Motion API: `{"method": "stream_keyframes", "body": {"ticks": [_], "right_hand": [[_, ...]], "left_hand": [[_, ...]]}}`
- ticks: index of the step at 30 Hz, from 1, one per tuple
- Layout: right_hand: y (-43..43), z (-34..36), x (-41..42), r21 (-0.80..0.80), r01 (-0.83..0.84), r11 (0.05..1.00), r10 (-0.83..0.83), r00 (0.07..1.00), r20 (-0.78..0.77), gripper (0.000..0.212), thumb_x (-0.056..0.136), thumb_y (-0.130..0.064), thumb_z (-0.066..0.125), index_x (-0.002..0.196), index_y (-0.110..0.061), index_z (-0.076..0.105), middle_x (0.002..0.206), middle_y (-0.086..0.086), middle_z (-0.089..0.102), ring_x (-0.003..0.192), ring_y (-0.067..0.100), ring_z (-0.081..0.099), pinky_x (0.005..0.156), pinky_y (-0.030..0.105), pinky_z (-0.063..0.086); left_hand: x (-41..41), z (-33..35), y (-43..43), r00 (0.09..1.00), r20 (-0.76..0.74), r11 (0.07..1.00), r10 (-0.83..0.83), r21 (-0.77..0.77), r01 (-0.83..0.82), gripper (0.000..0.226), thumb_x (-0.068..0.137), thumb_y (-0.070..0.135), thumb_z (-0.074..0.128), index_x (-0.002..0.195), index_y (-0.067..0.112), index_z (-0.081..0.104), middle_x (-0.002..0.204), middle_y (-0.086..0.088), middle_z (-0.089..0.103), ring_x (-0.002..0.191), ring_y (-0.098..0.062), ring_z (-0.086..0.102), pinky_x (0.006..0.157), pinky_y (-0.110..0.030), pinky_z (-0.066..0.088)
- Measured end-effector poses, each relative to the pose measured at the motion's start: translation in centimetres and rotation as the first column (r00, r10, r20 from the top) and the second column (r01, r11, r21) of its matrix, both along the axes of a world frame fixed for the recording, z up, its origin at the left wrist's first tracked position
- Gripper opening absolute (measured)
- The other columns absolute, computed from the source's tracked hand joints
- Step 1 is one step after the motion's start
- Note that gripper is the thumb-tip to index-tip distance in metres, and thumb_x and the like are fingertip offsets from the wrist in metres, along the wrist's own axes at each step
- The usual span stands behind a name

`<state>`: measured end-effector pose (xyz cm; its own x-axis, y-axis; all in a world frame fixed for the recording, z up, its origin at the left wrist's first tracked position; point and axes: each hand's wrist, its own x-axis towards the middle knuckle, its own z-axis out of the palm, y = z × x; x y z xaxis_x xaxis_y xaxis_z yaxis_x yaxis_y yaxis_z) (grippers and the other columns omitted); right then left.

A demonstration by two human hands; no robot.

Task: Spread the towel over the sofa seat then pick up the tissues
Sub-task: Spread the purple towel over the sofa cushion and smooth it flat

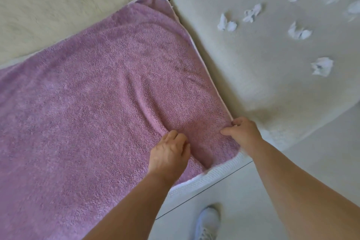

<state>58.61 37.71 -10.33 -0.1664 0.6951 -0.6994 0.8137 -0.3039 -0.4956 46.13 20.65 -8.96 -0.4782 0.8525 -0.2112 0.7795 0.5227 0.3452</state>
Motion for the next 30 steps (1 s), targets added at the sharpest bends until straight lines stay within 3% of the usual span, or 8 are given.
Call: {"method": "stream_keyframes", "body": {"ticks": [3,6,8,10,13,20,24,30], "right_hand": [[0.7,-0.2,0.5,-0.126,0.042,0.991,-0.049,0.997,-0.056,0.067,0.07,-0.014,0.08,0.126,-0.006,0.045,0.109,0.007,0.052,0.095,0.026,0.055,0.082,0.034,0.046],[1.8,-0.1,1.2,0.038,-0.006,0.999,0.006,1.0,-0.013,0.013,0.077,-0.008,0.069,0.086,-0.012,0.062,0.079,0.006,0.061,0.078,0.027,0.062,0.068,0.032,0.05],[3.2,0.2,2.1,0.175,0.018,0.984,-0.017,1.0,-0.005,0.011,0.08,-0.006,0.063,0.074,-0.014,0.059,0.071,0.007,0.061,0.069,0.028,0.062,0.062,0.032,0.052],[4.1,0.5,2.5,0.276,-0.053,0.96,0.037,0.997,0.063,0.006,0.082,-0.008,0.06,0.077,-0.011,0.059,0.075,0.009,0.062,0.066,0.028,0.059,0.059,0.031,0.049],[3.7,0.4,2.1,0.265,-0.305,0.915,0.233,0.934,0.271,0.011,0.083,-0.012,0.054,0.092,-0.011,0.061,0.093,0.011,0.063,0.079,0.03,0.062,0.067,0.03,0.048],[1.6,0.9,0.4,0.364,-0.559,0.745,0.451,0.824,0.343,0.051,0.085,-0.012,0.052,0.134,-0.011,0.035,0.136,0.012,0.038,0.118,0.032,0.043,0.09,0.039,0.041],[0.2,1.0,-2.6,0.435,-0.569,0.698,0.546,0.816,0.191,0.051,0.091,-0.019,0.048,0.14,-0.014,0.035,0.146,0.007,0.033,0.13,0.027,0.037,0.104,0.037,0.034],[-2.9,1.2,-6.3,0.668,-0.524,0.528,0.651,0.755,0.078,0.04,0.086,-0.021,0.05,0.125,-0.011,0.054,0.133,0.012,0.054,0.123,0.027,0.052,0.1,0.038,0.046]], "left_hand": [[0.3,-0.1,1.6,0.999,-0.049,1.0,-0.022,0.015,0.022,0.014,0.089,0.03,0.053,0.082,0.02,0.061,0.084,0.005,0.056,0.079,-0.016,0.054,0.059,-0.032,0.051],[0.6,-0.1,2.9,0.991,-0.123,0.998,-0.058,0.023,0.061,0.017,0.083,0.028,0.049,0.074,0.021,0.062,0.076,0.005,0.058,0.073,-0.019,0.056,0.061,-0.033,0.05],[0.9,0.0,3.7,0.981,-0.164,0.993,-0.105,0.036,0.112,0.016,0.081,0.026,0.051,0.081,0.022,0.066,0.084,0.004,0.063,0.078,-0.02,0.059,0.069,-0.035,0.051],[1.5,0.2,4.2,0.977,-0.144,0.987,-0.159,-0.033,0.156,0.021,0.083,0.027,0.059,0.102,0.021,0.066,0.113,-0.002,0.062,0.101,-0.025,0.059,0.085,-0.043,0.05],[2.3,0.3,4.6,0.972,-0.038,0.927,-0.23,-0.314,0.207,0.052,0.094,0.047,0.04,0.142,0.032,0.029,0.158,-0.006,0.008,0.144,-0.03,0.008,0.113,-0.052,0.015],[2.6,-0.2,4.1,0.829,0.022,0.785,-0.559,-0.307,0.538,0.054,0.095,0.037,0.041,0.145,0.038,0.022,0.159,0.001,-0.011,0.145,-0.024,-0.014,0.114,-0.058,-0.006],[0.9,-0.2,4.5,0.955,-0.081,0.937,-0.285,-0.234,0.259,0.052,0.093,0.04,0.034,0.144,0.028,0.033,0.158,-0.006,0.013,0.146,-0.027,0.011,0.111,-0.059,0.021],[-3.2,-1.4,4.7,0.987,-0.111,0.973,0.113,-0.19,-0.133,0.058,0.093,0.04,-0.002,0.143,0.02,-0.025,0.15,-0.003,-0.034,0.137,-0.021,-0.033,0.112,-0.046,-0.014]]}}
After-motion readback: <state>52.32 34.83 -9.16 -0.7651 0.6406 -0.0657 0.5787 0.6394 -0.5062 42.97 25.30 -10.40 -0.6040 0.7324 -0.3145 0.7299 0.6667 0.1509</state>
